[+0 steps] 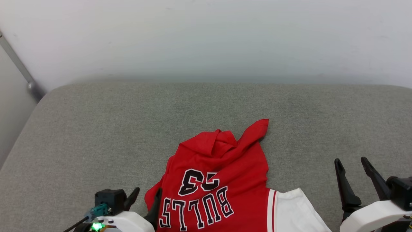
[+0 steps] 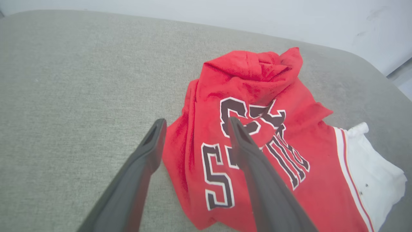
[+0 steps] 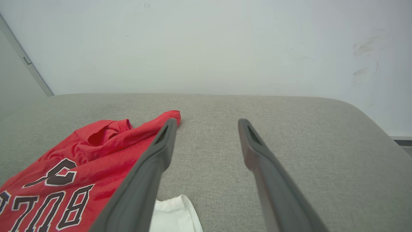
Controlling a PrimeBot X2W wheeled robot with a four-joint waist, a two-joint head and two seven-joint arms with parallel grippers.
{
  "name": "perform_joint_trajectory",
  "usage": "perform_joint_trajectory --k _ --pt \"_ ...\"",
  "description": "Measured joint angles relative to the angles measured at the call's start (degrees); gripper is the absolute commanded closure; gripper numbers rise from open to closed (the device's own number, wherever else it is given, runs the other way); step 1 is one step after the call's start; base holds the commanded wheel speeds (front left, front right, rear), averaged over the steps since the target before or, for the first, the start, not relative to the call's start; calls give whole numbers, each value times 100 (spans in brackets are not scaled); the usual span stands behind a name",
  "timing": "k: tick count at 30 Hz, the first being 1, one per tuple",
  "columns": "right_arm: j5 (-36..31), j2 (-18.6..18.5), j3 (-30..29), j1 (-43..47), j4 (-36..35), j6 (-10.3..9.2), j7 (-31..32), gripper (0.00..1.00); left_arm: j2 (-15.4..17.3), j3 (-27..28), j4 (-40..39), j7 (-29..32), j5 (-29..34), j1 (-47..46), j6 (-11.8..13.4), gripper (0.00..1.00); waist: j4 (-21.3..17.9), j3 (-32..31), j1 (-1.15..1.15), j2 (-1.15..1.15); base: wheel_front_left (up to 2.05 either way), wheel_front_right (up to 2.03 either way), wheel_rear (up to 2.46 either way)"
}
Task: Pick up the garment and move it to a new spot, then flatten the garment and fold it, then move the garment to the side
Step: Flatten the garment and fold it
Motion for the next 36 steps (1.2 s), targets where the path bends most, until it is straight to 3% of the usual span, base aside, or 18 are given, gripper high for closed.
perform_joint_trajectory --k 4,9,17,30,33,36 --pt "1 0 -4 18 -21 0 21 0 -41 254 7 -595 93 -55 45 0 12 -67 0 0 0 0 0" --pt "2 -1 -37 73 -53 0 54 0 58 410 237 -583 -37 -69 -14 0 40 -126 0 0 0 0 0" --pt "3 0 25 127 -68 0 116 0 368 1 915 694 -316 -635 -570 0 58 -49 0 0 0 0 0" --pt "47 0 109 -76 22 0 16 0 345 -653 2159 2480 -628 -1695 -1360 0 -210 547 0 0 0 0 0" --pt "52 0 105 -120 89 0 -20 0 346 -731 2262 2705 -666 -1817 -1438 100 -282 612 0 0 0 0 0" --pt "64 0 104 -144 153 0 -41 0 342 -724 2279 2542 -602 -1820 -1401 100 -320 606 0 0 0 0 0"
